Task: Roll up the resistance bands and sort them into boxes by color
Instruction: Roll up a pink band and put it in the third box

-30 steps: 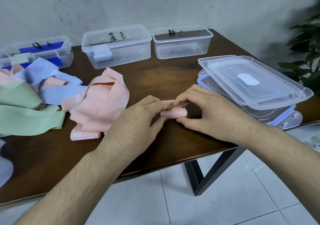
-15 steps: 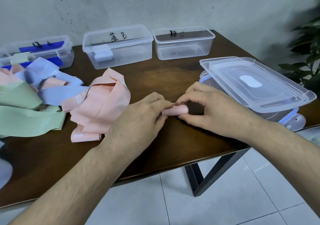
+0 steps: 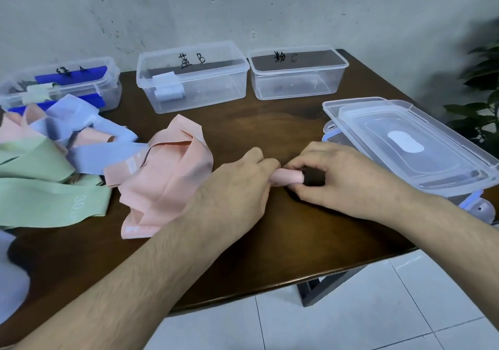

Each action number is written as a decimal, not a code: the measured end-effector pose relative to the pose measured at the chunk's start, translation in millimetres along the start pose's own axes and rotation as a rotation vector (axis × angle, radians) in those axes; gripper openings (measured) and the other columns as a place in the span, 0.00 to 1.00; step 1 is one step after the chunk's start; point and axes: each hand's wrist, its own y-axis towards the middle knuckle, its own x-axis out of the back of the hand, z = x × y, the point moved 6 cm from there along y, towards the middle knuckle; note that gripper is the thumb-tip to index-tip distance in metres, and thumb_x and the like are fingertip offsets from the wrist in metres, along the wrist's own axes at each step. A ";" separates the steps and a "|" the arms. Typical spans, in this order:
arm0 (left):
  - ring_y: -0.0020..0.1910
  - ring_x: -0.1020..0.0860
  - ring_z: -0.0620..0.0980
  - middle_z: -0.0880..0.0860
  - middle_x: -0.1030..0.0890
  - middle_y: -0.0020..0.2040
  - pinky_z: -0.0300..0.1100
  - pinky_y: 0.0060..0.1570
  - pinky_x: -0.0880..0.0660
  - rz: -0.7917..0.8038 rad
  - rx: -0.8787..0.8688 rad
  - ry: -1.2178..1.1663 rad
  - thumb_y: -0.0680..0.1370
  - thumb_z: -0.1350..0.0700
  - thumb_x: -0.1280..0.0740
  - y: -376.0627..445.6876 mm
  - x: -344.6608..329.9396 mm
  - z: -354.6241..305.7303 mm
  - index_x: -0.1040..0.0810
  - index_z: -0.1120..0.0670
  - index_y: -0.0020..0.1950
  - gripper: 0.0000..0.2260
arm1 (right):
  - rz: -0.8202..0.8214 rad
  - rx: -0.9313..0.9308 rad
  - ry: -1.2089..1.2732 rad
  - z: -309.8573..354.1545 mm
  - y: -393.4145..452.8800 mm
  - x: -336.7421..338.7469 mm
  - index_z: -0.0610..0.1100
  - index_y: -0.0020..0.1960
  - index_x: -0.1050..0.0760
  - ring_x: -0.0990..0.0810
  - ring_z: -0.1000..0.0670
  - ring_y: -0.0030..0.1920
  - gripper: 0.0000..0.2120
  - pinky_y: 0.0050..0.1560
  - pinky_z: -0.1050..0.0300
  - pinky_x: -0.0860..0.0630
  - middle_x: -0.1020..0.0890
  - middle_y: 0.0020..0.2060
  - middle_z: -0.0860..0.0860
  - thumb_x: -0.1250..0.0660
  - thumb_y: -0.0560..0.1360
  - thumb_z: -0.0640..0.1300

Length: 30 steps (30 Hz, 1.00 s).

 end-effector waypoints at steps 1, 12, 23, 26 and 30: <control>0.56 0.25 0.47 0.47 0.29 0.60 0.36 0.47 0.31 0.022 0.011 -0.009 0.84 0.53 0.43 2.8 0.7 1.9 0.33 0.45 0.72 0.16 | -0.022 -0.018 0.026 0.6 2.0 3.0 0.58 0.54 0.18 0.25 0.60 0.51 0.13 0.54 0.59 0.27 0.22 0.46 0.62 0.32 0.71 0.56; 0.41 0.17 0.42 0.43 0.21 0.56 0.36 0.43 0.19 -0.112 0.375 -1.080 0.80 0.50 0.34 -6.3 21.7 37.3 0.32 0.41 0.65 0.15 | -0.119 -0.171 0.135 27.4 40.9 21.6 0.56 0.48 0.25 0.22 0.59 0.43 0.10 0.37 0.68 0.29 0.21 0.42 0.61 0.25 0.71 0.53; 0.58 0.21 0.50 0.47 0.21 0.58 0.49 0.61 0.23 -0.161 0.568 -1.323 0.77 0.53 0.29 -16.0 47.0 98.0 0.27 0.39 0.58 0.14 | -0.051 -0.082 0.189 90.8 86.9 4.6 0.56 0.49 0.31 0.23 0.61 0.40 0.15 0.35 0.67 0.27 0.22 0.40 0.58 0.25 0.71 0.53; 0.57 0.20 0.50 0.51 0.21 0.58 0.49 0.59 0.21 -0.173 0.566 -1.384 0.77 0.59 0.29 -19.4 57.3 120.4 0.27 0.43 0.64 0.19 | -0.037 -0.029 0.264 107.7 100.5 3.3 0.55 0.50 0.28 0.24 0.61 0.38 0.15 0.36 0.66 0.27 0.21 0.40 0.57 0.24 0.69 0.55; 0.47 0.18 0.50 0.55 0.17 0.51 0.46 0.51 0.20 -0.246 0.541 -1.418 0.76 0.64 0.32 -22.4 68.6 147.1 0.28 0.48 0.69 0.23 | -0.099 0.029 0.299 125.5 116.3 7.6 0.53 0.49 0.25 0.26 0.60 0.35 0.10 0.36 0.65 0.29 0.21 0.38 0.55 0.27 0.73 0.54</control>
